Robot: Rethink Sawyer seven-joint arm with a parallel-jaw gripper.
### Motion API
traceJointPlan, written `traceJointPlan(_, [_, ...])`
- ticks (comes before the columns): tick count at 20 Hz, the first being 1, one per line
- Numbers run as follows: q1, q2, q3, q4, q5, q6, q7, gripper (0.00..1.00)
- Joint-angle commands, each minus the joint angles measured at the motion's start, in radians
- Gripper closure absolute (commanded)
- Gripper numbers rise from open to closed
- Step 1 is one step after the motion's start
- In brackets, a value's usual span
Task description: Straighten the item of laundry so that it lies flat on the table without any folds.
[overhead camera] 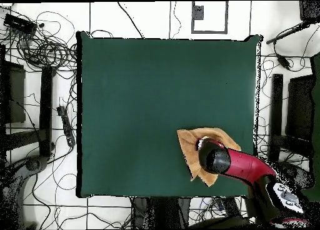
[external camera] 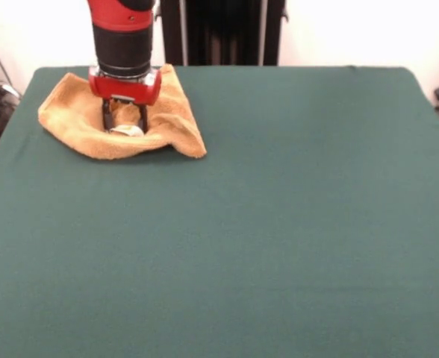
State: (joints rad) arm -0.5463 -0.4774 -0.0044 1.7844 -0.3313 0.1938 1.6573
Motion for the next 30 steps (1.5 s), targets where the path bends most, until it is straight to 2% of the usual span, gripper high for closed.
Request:
traceJointPlan(1, [0.118, 0.176, 0.087, -0.040, -0.021, -0.121, 0.136, 0.00])
traceJointPlan(4, [0.175, 0.189, 0.086, -0.087, -0.012, -0.171, 0.144, 0.00])
traceJointPlan(11, [0.243, 0.199, 0.052, -0.143, 0.138, -0.098, 0.244, 0.00])
traceJointPlan(15, [0.252, 0.190, 0.042, -0.171, 0.177, -0.043, 0.229, 0.00])
traceJointPlan(21, [0.264, 0.200, 0.032, -0.223, 0.157, -0.029, 0.155, 0.00])
traceJointPlan(30, [0.224, 0.225, 0.092, -0.310, 0.133, 0.047, 0.078, 0.00])
